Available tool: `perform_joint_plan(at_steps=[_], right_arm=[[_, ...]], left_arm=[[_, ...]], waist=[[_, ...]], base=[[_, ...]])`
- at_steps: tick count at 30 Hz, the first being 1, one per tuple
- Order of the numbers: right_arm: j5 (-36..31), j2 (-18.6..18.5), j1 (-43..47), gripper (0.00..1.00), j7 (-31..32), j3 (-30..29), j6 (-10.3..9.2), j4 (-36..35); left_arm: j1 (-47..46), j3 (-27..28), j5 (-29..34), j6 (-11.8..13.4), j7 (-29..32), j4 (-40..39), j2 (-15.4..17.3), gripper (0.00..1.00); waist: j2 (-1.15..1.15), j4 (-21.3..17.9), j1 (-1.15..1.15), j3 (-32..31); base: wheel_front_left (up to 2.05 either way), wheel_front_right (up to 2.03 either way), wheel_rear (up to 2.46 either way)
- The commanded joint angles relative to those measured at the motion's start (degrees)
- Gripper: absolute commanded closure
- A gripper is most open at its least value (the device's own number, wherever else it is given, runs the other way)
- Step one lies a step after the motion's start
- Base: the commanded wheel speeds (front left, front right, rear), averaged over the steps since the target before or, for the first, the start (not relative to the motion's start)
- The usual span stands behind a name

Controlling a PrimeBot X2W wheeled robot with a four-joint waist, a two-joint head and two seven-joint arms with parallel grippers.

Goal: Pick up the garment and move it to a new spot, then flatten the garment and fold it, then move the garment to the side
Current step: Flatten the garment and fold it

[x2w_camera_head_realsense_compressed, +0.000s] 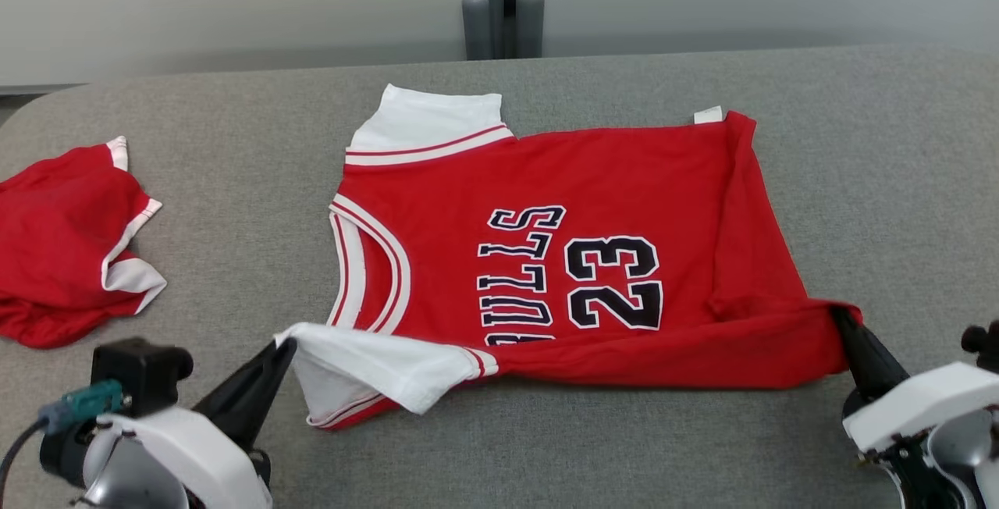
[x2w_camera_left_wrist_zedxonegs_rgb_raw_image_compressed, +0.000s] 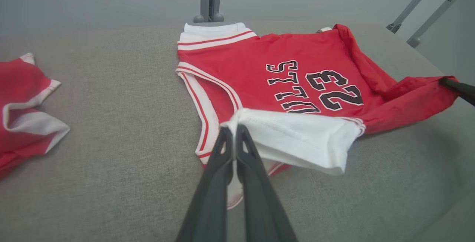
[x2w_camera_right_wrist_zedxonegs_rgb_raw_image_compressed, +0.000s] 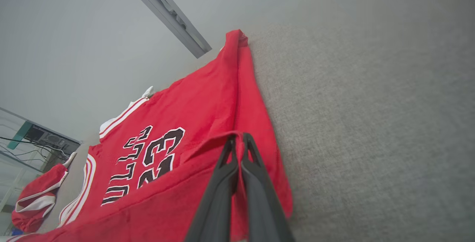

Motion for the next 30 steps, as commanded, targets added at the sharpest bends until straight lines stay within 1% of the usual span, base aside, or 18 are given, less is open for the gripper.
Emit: perform_joint_plan(at_steps=[1, 4, 7, 8, 11, 14, 15, 16, 17, 18, 19, 20, 23, 26, 30], right_arm=[[-2.0, 0.7, -2.5, 1.0, 1.7, -0.9, 0.02, 0.5], [-4.7, 1.9, -6.0, 1.0, 4.3, -1.2, 0.02, 1.7], [-7.0, 2.7, -8.4, 1.0, 6.0, -1.3, 0.02, 3.7], [-7.0, 2.7, -8.4, 1.0, 6.0, -1.3, 0.02, 3.7], [-8.7, 3.3, -9.8, 1.0, 6.6, -1.4, 0.02, 5.3], [-9.4, 3.9, -10.5, 1.0, 6.5, -0.9, 0.02, 6.6], [-9.6, 3.9, -10.7, 1.0, 6.1, -0.7, 0.02, 6.9], [-9.7, 4.0, -11.0, 1.0, 5.8, -0.5, 0.02, 7.1], [-9.8, 4.2, -11.3, 0.93, 5.1, -0.2, 0.02, 7.3], [-9.6, 4.4, -11.4, 0.81, 4.4, 0.0, 0.02, 7.2], [-9.4, 4.4, -11.3, 0.05, 3.6, 0.2, 0.02, 7.2], [-9.4, 4.5, -11.2, 0.0, 2.8, 0.3, 0.02, 7.1], [-9.2, 4.4, -10.3, 0.0, -0.4, 0.1, 0.02, 5.7], [-10.4, 4.0, -9.2, 0.0, -4.9, -0.8, 0.02, 3.3], [-15.7, 3.2, -7.7, 0.0, -11.6, -1.2, 0.02, -0.4]], left_arm=[[-3.3, -0.3, -0.4, -1.2, 0.3, 2.2, -0.6, 1.0], [-7.9, -0.9, -0.8, -3.2, 0.6, 7.0, -2.1, 1.0], [-11.6, -1.4, -1.2, -5.1, -0.4, 12.1, -3.9, 1.0], [-11.6, -1.4, -1.2, -5.1, -0.4, 12.1, -3.9, 1.0], [-15.0, -1.6, -1.6, -6.7, -2.3, 16.9, -6.2, 1.0], [-17.2, -1.9, -1.4, -8.0, -4.0, 21.3, -7.7, 1.0], [-17.8, -1.9, -1.8, -8.5, -4.5, 22.6, -8.4, 0.98], [-18.3, -2.2, -1.7, -8.8, -4.9, 23.7, -8.8, 0.86], [-18.9, -1.9, -1.5, -8.9, -5.8, 24.7, -9.1, 0.65], [-19.1, -1.7, -1.6, -9.0, -6.7, 25.6, -9.5, 0.25], [-19.3, -1.5, -1.5, -9.1, -7.5, 26.5, -9.8, 0.0], [-19.4, -1.2, -1.3, -9.0, -8.5, 27.1, -10.2, 0.0], [-19.4, -0.1, -0.5, -8.3, -12.8, 27.8, -11.4, 0.0], [-19.0, 1.4, 0.8, -7.2, -18.0, 27.3, -12.4, 0.0], [-17.8, 3.1, 3.6, -5.0, -25.1, 25.7, -13.0, 0.0]], waist=[[0.0, -0.8, 0.0, 1.5], [0.0, -1.1, 0.0, 3.1], [0.0, -1.1, 0.0, 4.4], [0.0, -1.1, 0.0, 4.4], [0.0, -1.0, 0.0, 5.6], [0.0, -1.2, 0.0, 6.5], [0.0, -1.3, 0.0, 6.8], [0.0, -1.4, 0.0, 7.1], [0.0, -1.5, 0.0, 7.3], [0.0, -1.6, 0.0, 7.4], [0.0, -1.7, 0.0, 7.4], [0.0, -1.8, 0.0, 7.4], [0.0, -1.8, 0.0, 7.2], [0.0, -1.8, 0.0, 6.8], [0.0, -1.7, 0.0, 6.2]], base=[[0.0, 0.0, 0.0], [0.0, 0.0, 0.0], [0.0, 0.0, 0.0], [0.0, 0.0, 0.0], [0.0, 0.0, 0.0], [0.0, 0.0, 0.0], [0.0, 0.0, 0.0], [0.0, 0.0, 0.0], [0.0, 0.0, 0.0], [0.0, 0.0, 0.0], [0.0, 0.0, 0.0], [0.0, 0.0, 0.0], [0.0, 0.0, 0.0], [0.0, 0.0, 0.0], [0.0, 0.0, 0.0]])
